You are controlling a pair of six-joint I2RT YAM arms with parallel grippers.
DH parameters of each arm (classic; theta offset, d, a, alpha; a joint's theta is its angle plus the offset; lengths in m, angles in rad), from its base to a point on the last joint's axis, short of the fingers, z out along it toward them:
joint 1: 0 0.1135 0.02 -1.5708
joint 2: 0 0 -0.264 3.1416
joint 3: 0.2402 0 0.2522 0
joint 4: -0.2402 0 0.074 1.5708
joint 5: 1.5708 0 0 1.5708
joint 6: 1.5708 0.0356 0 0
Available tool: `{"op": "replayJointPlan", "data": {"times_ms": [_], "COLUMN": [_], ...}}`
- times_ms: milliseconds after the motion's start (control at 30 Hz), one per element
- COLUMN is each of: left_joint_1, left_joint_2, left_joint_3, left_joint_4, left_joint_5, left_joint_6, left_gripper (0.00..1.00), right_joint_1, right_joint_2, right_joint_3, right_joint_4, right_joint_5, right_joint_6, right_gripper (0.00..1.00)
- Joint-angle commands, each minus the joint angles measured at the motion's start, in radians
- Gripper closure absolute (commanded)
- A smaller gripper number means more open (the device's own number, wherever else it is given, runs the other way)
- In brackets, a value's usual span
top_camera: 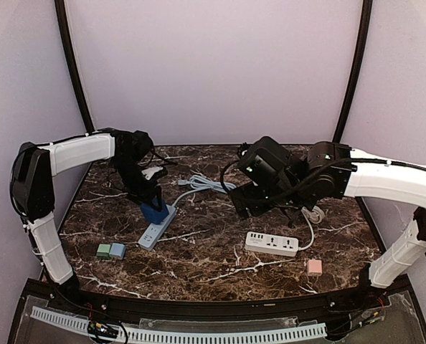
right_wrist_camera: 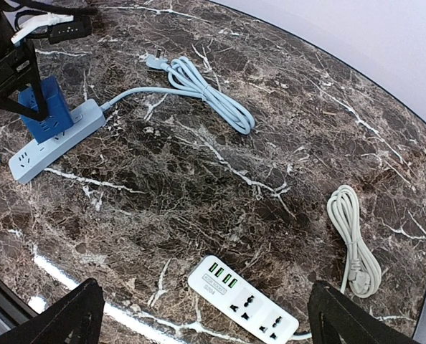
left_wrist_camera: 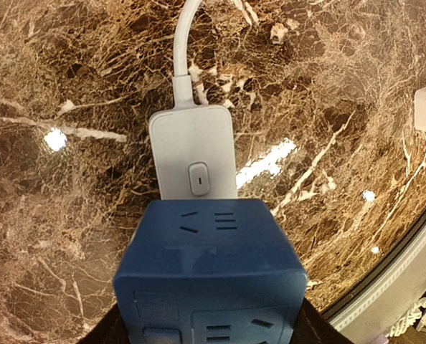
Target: Insert the plug
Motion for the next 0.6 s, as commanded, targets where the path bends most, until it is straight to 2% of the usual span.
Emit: {"op": "replayJointPlan", "data": {"times_ms": [0,567], "left_joint_1": [-0.027,-0.074], "left_joint_2": [-0.009,-0.040], "left_joint_3": [-0.057,-0.107], "left_joint_4": [0.040,0.090], "left_joint_5": [-0.128,-0.203], "left_joint_6": [-0.053,-0.155], "left_gripper": [0.99,0.99], "right_joint_1": [-0.003,-0.001], "right_joint_2": [0.006,-0.047], "right_joint_3": [0.013,-0.033], "right_joint_4": [0.022,0.024], "right_joint_5": [-0.005,-0.005], "right_joint_6": [0.006,0.030], "right_gripper": [0.01,0.01]}}
